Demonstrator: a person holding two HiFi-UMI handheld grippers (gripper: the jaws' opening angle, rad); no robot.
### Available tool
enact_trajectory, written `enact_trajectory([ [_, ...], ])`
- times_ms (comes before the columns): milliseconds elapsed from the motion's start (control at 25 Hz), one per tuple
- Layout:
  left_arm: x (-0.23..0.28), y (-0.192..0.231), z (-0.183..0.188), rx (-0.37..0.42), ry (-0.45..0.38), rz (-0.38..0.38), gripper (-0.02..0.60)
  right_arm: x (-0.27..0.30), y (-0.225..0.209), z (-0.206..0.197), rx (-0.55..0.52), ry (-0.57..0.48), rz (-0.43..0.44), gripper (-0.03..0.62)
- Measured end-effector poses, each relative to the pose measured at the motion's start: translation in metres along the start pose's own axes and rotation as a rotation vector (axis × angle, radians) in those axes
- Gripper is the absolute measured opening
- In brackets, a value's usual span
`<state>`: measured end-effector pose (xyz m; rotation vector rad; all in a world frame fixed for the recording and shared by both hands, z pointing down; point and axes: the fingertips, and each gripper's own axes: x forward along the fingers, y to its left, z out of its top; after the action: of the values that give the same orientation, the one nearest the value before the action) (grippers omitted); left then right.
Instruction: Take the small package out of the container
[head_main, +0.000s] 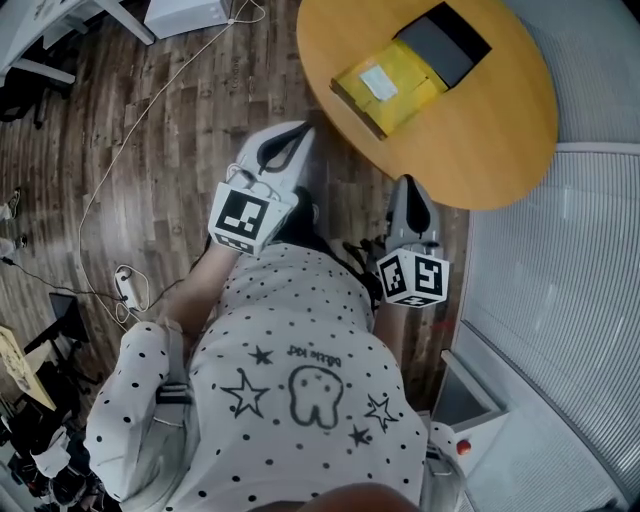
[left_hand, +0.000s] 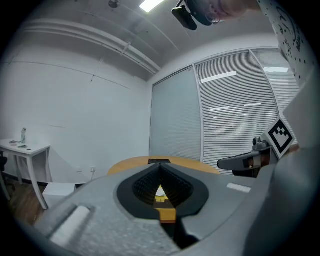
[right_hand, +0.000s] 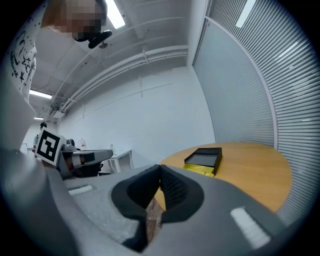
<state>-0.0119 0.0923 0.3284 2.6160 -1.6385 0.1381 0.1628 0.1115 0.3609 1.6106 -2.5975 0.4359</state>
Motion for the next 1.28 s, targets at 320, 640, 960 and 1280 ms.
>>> enact_trajectory([
  [320, 0.002, 0.000, -0.002, 0.004, 0.000, -0.002, 0.009, -0.004, -0.004, -0.003, 0.008, -0.002, -0.019, 0.003],
  [640, 0.016, 0.009, -0.008, -0.005, 0.013, -0.017, 0.011, 0.009, -0.010, -0.003, 0.010, 0.013, -0.039, 0.003],
  [960, 0.048, 0.042, -0.003, -0.020, 0.002, -0.034, 0.009, 0.050, -0.010, 0.006, -0.002, 0.034, -0.043, 0.003],
  [1280, 0.097, 0.076, 0.015, -0.014, 0.005, -0.079, 0.009, 0.104, -0.018, 0.037, 0.001, 0.027, -0.070, 0.004],
])
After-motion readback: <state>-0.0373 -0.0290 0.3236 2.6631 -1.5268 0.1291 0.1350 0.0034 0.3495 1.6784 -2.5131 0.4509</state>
